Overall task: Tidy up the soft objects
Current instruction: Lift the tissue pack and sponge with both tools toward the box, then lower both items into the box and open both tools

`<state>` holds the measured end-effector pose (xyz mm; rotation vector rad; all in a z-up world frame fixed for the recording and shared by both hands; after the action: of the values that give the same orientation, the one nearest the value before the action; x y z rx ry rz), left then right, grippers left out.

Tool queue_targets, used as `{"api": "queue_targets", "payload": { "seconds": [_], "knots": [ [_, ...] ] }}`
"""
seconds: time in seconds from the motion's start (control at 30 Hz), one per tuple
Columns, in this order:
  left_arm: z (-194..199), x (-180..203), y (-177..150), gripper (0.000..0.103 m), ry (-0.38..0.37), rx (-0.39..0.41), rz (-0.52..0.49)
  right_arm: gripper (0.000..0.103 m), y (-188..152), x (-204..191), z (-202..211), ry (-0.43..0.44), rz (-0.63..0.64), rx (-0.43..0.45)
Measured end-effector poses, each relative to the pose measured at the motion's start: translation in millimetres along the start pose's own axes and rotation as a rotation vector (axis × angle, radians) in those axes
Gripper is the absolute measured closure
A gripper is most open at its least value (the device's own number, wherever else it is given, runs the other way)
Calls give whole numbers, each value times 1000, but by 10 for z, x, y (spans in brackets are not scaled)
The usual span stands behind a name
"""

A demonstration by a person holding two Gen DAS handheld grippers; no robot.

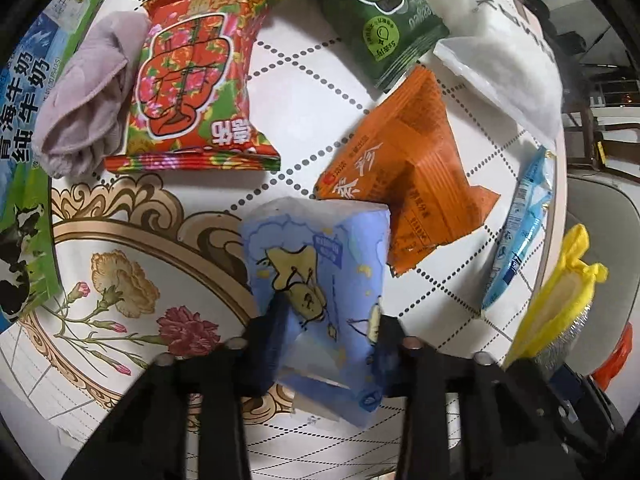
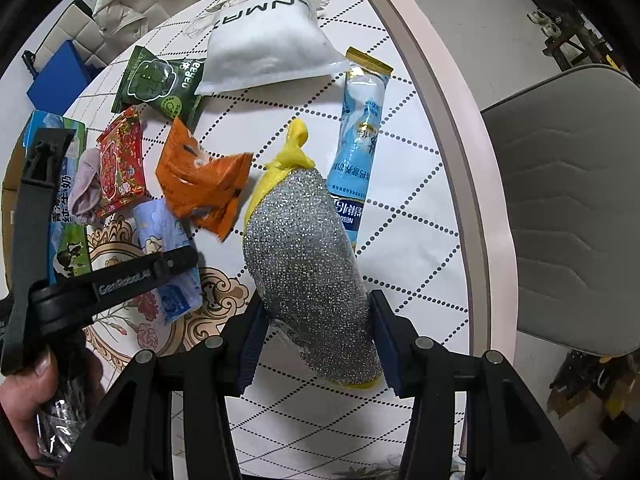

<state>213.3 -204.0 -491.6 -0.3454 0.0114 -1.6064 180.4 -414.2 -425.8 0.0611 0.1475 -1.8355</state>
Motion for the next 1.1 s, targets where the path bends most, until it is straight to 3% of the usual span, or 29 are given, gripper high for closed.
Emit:
{"api": "queue_targets", "payload": {
  "seconds": [0.13,0.43,0.63,0.77,0.97,1.1],
  "knots": [
    [197,-54,-52,90,13,46,-31,51,-3,-28,2,6,1,0],
    [630,-168,-276,92,-10,119,-62,51,-2,-222,202,25,42,36],
    [1267,-329,-441,92,-71,198,-66,51,-3,-445,502,64,80,76],
    [1787,-477,-481,92,-99,279,-72,51,12,-819,807,101,132,122],
    [2542,-895,-199,92,-104,384,-43,51,85,-1737,1335,178,237,188],
    [2861,-1498,2,92,-88,406,-10,51,152,-2534,1471,228,290,200]
  ]
}}
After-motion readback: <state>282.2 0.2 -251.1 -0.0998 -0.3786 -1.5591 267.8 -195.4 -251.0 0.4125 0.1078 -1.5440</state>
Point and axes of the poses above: each gripper's, at about its wrist camera, not at the fingertips, and z roughly against the way its jaws point, x to its right, y to its top, the point moved 10 cm from there along -z, roughly the way its jaws point, and after that the axes turned 2 degrees about -x, right-handed, at the moved point
